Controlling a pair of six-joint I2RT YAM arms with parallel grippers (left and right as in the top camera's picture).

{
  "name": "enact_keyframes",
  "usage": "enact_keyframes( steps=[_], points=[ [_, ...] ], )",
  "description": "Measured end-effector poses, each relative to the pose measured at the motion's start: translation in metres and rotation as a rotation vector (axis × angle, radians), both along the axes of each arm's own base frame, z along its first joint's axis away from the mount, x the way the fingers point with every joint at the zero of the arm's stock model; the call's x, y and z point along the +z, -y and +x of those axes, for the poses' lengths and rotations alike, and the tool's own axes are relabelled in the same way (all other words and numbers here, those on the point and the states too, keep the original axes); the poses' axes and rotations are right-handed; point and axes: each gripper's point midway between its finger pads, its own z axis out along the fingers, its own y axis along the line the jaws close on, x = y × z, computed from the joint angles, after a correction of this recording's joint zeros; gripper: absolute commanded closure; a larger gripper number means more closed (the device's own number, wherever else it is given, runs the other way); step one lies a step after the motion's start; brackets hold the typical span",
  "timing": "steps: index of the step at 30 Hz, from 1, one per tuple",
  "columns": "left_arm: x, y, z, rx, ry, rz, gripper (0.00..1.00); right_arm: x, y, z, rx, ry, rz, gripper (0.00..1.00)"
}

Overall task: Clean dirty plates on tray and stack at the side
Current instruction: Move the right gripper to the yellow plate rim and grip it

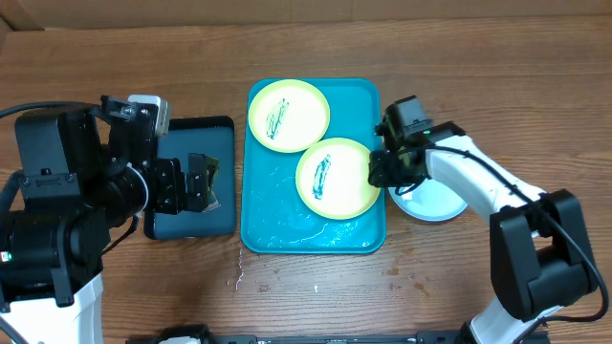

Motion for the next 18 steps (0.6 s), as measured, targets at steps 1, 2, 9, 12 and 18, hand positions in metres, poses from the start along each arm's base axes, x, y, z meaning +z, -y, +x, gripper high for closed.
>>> enact_keyframes(
  steps=[1,2,9,12,18],
  points=[
    [0.000,0.000,0.000,0.000,0.001,0.000,0.00,0.000,0.000,0.002,-0.006,0.013,-0.017,0.66],
    [0.000,0.000,0.000,0.000,0.000,0.000,0.00,-0.001,0.000,0.003,-0.013,0.021,-0.034,0.65],
    [0.000,0.000,0.000,0.000,0.001,0.000,0.00,-0.002,0.011,0.007,-0.082,0.042,-0.105,0.75],
    [0.000,0.000,0.000,0.000,0.000,0.000,0.00,-0.002,0.009,0.007,-0.088,0.039,-0.098,0.83],
    [0.000,0.000,0.000,0.000,-0.002,0.000,0.00,-0.010,-0.004,-0.008,-0.056,0.010,-0.083,0.96]
  ],
)
